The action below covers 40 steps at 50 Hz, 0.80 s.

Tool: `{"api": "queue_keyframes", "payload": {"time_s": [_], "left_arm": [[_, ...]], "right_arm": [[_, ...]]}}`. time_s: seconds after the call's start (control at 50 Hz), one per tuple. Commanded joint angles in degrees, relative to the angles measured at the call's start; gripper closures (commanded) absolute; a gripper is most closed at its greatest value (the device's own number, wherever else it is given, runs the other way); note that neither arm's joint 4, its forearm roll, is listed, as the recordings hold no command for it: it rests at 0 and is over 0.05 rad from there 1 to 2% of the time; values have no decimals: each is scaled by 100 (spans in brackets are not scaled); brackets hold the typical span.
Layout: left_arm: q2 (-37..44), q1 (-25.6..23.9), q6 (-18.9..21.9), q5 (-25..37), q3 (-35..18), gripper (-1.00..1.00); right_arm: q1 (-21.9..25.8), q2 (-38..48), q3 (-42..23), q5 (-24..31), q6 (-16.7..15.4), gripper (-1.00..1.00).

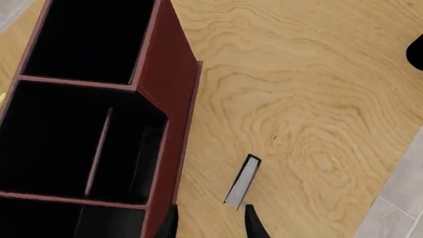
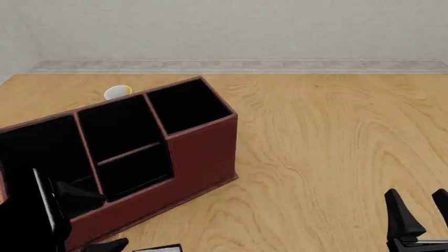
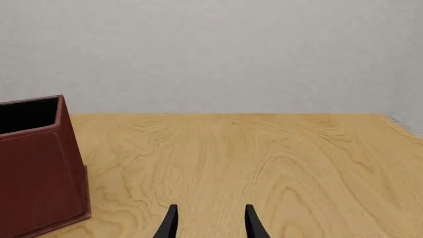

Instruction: Pick up the book and place it in the left compartment of the caddy.

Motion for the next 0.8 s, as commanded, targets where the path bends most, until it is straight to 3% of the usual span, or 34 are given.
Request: {"api": "queue_keyframes", "payload": {"time_s": [0.02, 0.64, 0.8], "left_arm": [[280, -379, -220, -200, 419, -100], [969, -707, -471, -975, 1034, -100], [1397, -898, -801, -1480, 1226, -100]], "right_arm": [[1, -37, 10, 24, 1, -100], [1, -38, 10, 24, 0, -100], [1, -38, 10, 24, 1, -100]]}}
